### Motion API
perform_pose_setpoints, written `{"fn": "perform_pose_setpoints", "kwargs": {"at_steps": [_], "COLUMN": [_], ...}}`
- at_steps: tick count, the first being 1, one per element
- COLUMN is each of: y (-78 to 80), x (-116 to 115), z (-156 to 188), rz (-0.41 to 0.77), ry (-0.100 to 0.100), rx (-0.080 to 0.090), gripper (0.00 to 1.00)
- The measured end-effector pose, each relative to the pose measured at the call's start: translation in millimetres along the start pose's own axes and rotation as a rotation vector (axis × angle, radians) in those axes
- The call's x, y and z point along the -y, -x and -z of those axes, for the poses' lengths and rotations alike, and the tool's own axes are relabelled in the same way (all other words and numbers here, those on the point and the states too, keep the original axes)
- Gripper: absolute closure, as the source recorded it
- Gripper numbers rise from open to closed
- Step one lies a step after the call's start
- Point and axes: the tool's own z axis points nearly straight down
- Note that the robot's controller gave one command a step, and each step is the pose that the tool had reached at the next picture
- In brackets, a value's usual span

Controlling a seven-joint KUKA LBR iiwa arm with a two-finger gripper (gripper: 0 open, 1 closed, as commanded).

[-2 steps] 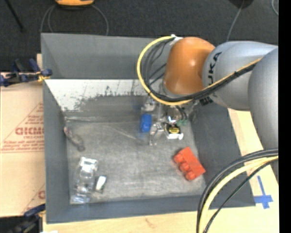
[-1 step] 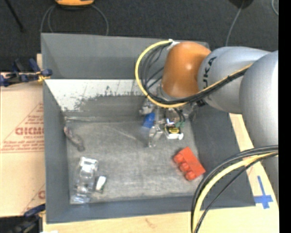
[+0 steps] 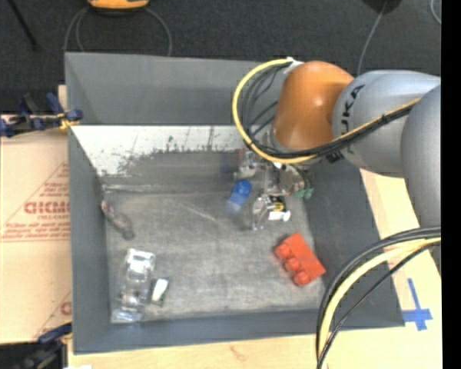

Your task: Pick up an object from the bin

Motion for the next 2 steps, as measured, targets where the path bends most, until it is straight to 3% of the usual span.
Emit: {"fn": "perform_pose_setpoints", "kwargs": {"at_steps": [1, 2], "y": [0.6, -1.4], "x": [-2, -12], "z": [0, 180], "rz": [-0.001, 0.383], "ry": [0.003, 0.000], "rx": [0.001, 0.004], "gripper": [1.00, 1.00]}}
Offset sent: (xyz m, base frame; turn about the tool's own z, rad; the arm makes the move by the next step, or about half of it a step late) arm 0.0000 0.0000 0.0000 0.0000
